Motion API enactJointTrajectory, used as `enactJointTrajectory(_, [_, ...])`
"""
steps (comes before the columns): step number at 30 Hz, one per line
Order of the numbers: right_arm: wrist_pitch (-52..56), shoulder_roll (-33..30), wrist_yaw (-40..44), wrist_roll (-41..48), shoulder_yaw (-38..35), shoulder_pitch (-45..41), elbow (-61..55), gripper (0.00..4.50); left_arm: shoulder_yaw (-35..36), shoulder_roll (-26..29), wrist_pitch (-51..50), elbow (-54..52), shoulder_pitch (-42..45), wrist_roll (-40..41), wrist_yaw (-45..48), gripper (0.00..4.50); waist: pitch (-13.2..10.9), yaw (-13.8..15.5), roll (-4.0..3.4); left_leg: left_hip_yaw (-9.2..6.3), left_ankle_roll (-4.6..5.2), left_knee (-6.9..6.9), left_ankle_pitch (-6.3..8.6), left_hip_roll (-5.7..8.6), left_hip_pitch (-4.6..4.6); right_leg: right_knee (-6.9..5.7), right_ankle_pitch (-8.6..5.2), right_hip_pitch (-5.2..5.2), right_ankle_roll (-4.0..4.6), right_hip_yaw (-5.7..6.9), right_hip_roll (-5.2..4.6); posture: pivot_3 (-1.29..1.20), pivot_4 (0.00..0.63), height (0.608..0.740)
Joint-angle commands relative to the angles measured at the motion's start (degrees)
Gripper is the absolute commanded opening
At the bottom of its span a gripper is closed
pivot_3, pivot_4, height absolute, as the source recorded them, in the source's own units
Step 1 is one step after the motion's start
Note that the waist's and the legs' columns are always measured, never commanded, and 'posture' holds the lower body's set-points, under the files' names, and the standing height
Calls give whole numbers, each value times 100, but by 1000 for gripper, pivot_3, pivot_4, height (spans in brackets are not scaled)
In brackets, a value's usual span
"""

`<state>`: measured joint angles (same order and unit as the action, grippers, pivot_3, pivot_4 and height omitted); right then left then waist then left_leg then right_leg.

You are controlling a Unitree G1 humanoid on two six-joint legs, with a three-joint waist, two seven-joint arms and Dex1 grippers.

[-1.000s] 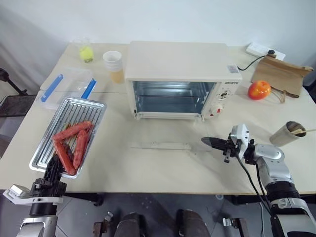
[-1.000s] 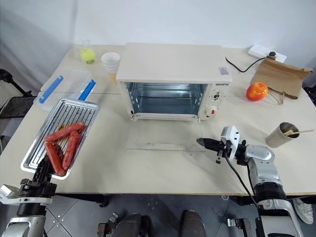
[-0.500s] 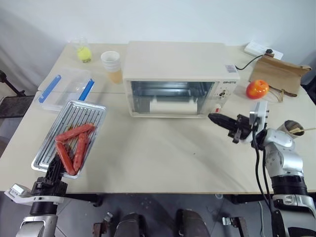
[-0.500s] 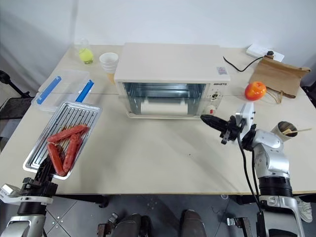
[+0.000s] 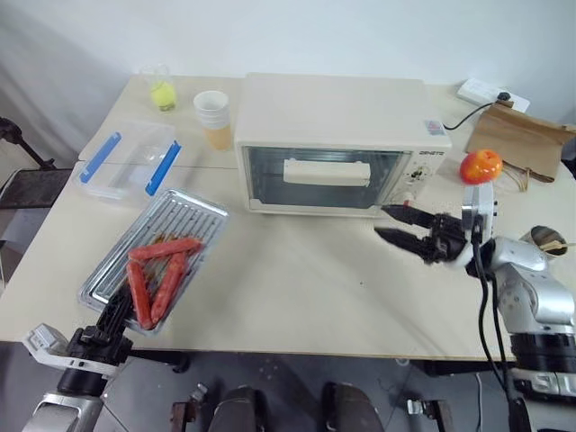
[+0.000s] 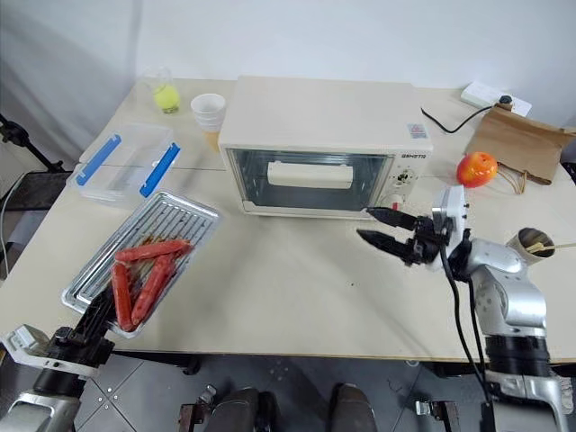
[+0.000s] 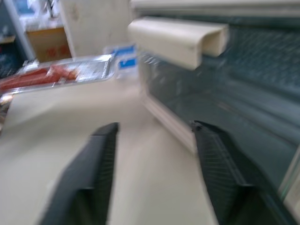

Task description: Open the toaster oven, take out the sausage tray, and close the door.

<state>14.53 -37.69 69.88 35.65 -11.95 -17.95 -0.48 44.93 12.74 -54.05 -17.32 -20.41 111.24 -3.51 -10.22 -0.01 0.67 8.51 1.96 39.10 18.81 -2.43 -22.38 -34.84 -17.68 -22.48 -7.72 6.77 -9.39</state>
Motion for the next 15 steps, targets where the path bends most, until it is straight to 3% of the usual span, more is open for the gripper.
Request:
enactJointTrajectory(1, [-353, -205, 310, 153, -392, 640, -733, 4002, -277, 671, -622, 347, 53, 176, 378, 0, 1, 6, -1, -1, -2, 0, 1, -3, 1, 2, 0, 1, 0, 2, 2, 0, 150, 740])
enactJointTrajectory(3, [-567, -157, 450, 265, -531, 899, -894, 4456, -446, 973, -832, 512, 113, 176, 527, 0, 1, 1, -1, -2, -2, -1, 1, -2, 1, 4, 0, 2, 1, 2, 2, 0, 150, 740])
enactJointTrajectory(8, [-413, -390, 678, 519, -904, 1804, -1267, 4456, -1322, 1619, -1253, 1171, 893, 176, 517, 0, 1, 29, -5, 2, -5, -1, 3, 1, 6, 0, 0, 4, 0, -7, -1, 0, 150, 740])
enactJointTrajectory(11, [-733, -428, 717, 353, -1151, 2302, -1391, 4456, -2315, 1964, -1576, 1914, 2031, 176, 419, 0, 5, 62, -14, 1, -8, -1, 5, 1, 8, -8, 0, 3, 0, -9, 0, 0, 150, 740])
enactJointTrajectory(15, [-826, -451, 569, 313, -1415, 2720, -1577, 4456, -3128, 2032, -1837, 2580, 3038, -7, 431, 0, 7, 129, -17, 5, -3, -1, -2, 14, 9, -16, 4, 5, -7, -16, -3, 0, 150, 740])
